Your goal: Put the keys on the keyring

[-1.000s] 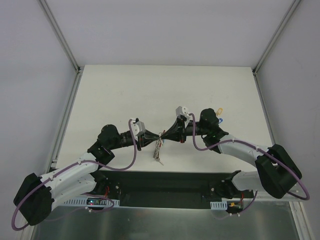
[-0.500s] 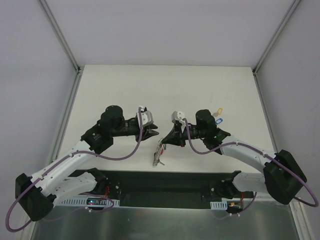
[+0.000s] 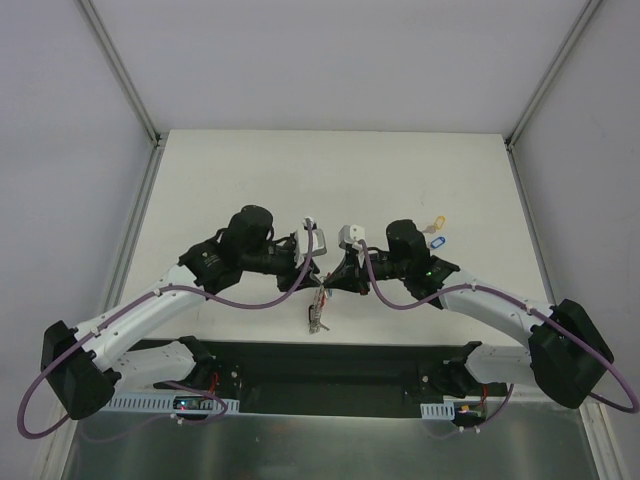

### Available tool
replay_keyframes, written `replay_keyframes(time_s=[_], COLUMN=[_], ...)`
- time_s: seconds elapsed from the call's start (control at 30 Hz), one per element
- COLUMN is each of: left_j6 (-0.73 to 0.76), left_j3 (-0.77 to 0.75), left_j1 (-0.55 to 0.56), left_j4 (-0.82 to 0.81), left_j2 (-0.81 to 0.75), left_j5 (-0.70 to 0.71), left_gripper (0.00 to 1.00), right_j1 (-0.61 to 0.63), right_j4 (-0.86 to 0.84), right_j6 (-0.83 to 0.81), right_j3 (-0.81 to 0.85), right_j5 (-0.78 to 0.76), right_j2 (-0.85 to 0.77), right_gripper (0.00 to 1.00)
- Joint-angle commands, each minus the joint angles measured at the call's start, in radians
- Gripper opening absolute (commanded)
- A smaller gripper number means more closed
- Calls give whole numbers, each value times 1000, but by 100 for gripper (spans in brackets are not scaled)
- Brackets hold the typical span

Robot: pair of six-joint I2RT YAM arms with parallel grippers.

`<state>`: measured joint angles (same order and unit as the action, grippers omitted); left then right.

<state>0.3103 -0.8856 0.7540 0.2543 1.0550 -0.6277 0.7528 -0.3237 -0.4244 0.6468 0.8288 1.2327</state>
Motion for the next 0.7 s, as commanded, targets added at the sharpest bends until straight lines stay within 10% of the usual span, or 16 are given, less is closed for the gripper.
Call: replay_keyframes(time_s=[0.0,0.67], left_j6=[15,-99], left_j3=[-39,112], left_j1=[21,25], left_j4=[30,-190], left_j2=[33,11], left_j5=[2,60], left_gripper=[32,27], right_j1=[10,11], right_j4=[-23,-52], right_j6=[-28,-4], right_j3=[50,37], right_j5=[6,-10], right_j2=[-27,-42], right_gripper=[1,1])
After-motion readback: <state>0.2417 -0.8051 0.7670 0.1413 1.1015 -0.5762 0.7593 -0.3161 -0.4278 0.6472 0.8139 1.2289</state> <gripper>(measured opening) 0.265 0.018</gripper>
